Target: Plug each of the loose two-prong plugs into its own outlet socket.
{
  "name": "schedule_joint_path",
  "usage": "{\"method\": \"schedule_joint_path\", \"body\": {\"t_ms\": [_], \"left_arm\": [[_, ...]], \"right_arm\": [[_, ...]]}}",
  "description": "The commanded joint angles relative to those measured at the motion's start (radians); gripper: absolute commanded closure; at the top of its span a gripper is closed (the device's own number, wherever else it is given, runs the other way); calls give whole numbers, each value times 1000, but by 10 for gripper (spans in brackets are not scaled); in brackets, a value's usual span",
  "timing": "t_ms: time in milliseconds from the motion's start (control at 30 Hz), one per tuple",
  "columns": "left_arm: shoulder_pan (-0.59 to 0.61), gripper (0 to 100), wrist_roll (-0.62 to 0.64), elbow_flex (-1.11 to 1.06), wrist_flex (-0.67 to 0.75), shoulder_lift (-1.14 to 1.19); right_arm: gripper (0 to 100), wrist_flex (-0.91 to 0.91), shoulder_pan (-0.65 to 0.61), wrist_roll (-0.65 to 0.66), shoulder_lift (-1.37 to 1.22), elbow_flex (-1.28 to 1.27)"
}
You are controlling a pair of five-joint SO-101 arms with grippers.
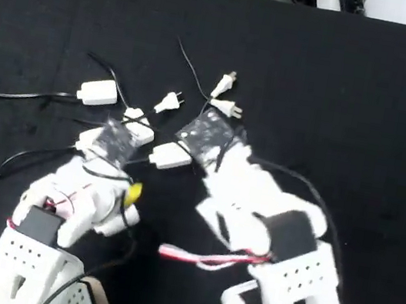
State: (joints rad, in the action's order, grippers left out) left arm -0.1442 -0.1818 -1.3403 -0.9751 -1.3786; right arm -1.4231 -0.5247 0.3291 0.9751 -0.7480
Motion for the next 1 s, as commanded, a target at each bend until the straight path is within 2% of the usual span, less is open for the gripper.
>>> {"method": "schedule_joint_path", "body": {"t_ms": [0,267,367,633,733,833,967], "left_arm": [[-5,756,89,143,29,-8],[-65,708,98,262,-83,-8],[-77,706,153,329,-87,-8],[-277,648,158,367,-143,-6],[-320,643,103,401,-196,-6],[-280,642,17,483,-293,-8],[-91,642,-106,570,-391,-8]], "right_arm": [[987,106,-140,-52,22,-8],[987,157,-232,-55,22,-21],[987,207,-232,-55,22,-65],[987,276,-232,-55,27,-137],[987,281,-232,-55,30,-145],[987,261,-226,-54,31,-148],[987,230,-227,-23,67,-163]]}}
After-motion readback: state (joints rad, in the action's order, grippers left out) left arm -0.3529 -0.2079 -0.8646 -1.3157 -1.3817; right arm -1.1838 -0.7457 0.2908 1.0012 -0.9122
